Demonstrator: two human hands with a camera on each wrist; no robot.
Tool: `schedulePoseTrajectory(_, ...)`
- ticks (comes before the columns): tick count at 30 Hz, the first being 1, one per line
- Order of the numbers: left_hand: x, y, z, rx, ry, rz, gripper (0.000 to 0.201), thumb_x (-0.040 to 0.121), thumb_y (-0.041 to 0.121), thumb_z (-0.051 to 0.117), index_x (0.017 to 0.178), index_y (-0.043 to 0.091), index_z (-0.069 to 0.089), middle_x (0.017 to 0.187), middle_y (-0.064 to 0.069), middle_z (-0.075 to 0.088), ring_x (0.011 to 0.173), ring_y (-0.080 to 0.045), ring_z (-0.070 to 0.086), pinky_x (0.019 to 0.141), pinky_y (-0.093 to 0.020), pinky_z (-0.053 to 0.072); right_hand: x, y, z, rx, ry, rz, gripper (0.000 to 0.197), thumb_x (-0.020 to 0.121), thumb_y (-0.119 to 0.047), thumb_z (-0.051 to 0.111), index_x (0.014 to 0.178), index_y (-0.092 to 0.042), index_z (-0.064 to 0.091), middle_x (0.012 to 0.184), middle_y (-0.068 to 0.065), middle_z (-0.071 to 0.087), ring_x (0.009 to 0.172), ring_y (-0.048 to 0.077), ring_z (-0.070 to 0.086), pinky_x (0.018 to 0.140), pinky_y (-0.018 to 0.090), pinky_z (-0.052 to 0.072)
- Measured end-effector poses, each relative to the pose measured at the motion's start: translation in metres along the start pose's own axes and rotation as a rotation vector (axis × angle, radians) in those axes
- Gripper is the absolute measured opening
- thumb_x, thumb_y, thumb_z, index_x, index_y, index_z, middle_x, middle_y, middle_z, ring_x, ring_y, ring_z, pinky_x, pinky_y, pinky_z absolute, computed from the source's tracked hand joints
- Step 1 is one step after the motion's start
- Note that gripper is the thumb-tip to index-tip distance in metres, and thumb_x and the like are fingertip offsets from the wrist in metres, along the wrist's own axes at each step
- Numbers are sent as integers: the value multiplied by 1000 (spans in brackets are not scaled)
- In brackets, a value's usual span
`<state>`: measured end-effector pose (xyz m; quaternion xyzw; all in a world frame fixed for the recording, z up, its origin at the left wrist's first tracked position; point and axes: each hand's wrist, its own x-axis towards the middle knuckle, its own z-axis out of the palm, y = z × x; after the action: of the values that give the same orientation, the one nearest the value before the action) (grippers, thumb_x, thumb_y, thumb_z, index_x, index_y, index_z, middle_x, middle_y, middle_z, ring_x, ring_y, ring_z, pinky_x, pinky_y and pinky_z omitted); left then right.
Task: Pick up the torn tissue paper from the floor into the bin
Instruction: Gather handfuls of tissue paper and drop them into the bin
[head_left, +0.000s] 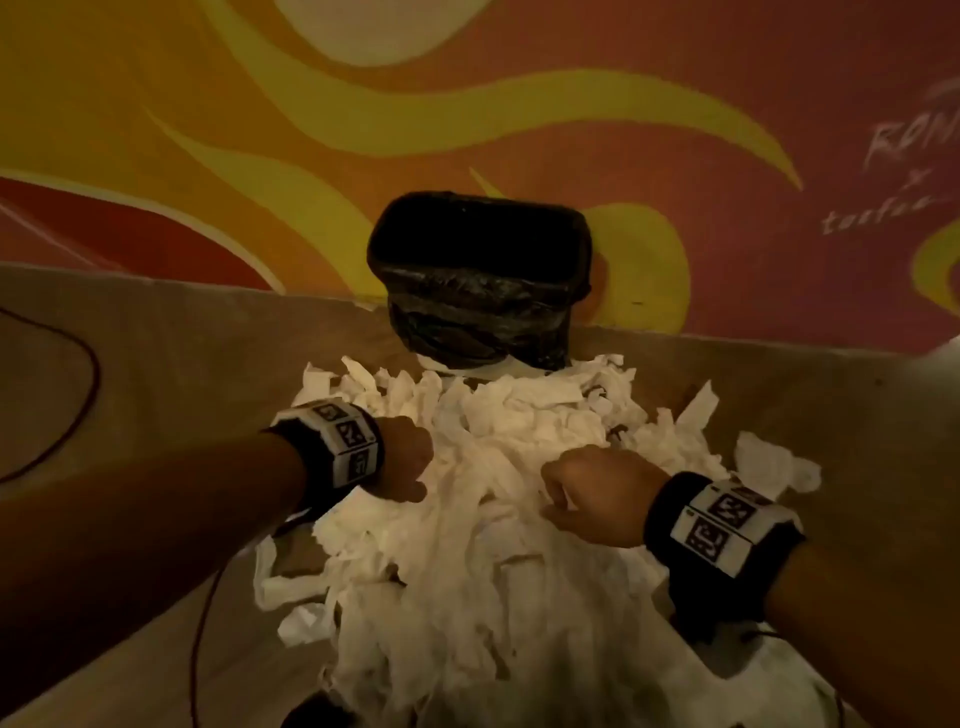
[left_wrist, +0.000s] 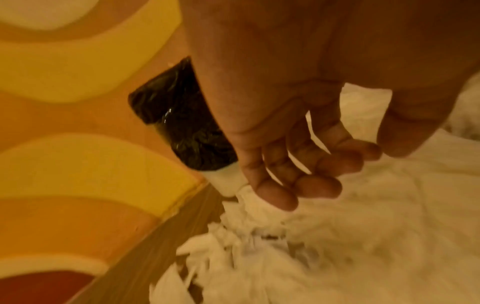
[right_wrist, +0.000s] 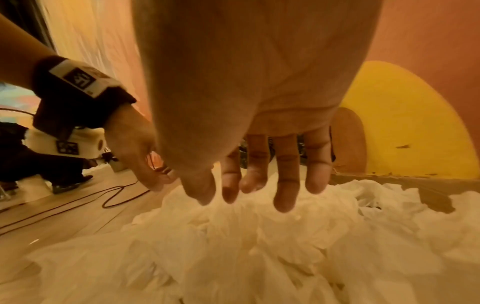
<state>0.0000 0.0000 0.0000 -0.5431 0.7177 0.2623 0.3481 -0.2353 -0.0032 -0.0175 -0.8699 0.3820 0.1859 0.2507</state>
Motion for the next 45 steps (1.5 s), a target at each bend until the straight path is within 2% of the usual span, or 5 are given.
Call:
schedulePoseTrajectory(12,16,15,15,-5,188,145,39,84,53,58,105,22,44,124,-6,52,106,-26,53,89,-37,47,4,-16,40,-177,-35,-6,70,87,-56,55,144,-43,16,145,5,28,121,30,43,102,44,39)
schedulePoseTrajectory(16,20,7,34,71,268,167,75,79,62,59,131,20,25,134,-5,31,113,-29,48,86,-39,45,13,-24,48,-254,-74,2,78,86,-61,52,146,-47,5,152,12,23,130,36,37,108,49,30)
schedulePoseTrajectory(23,34,11,33,72,188,180,115,65,68,70,145,45,-9,157,-4,5,139,-33,31,111,-48,33,25,-36,41,-228,-56,-19,42,95,-39,50,133,-21,50,130,10,56,120,30,50,100,42,38)
schedulePoseTrajectory(39,27,2,16,-8,369,255,36,96,40,42,114,14,57,119,-9,47,113,-29,49,96,-36,41,-21,-3,23,310,463,19,7,77,-12,67,79,-17,70,81,-11,62,78,8,58,73,20,40)
schedulePoseTrajectory(45,11,-8,-1,-222,634,274,34,94,34,54,120,12,58,125,-6,50,117,-25,45,95,-33,37,-12,-5,14,332,317,121,19,82,-11,52,97,-21,46,93,7,61,85,26,55,75,41,49)
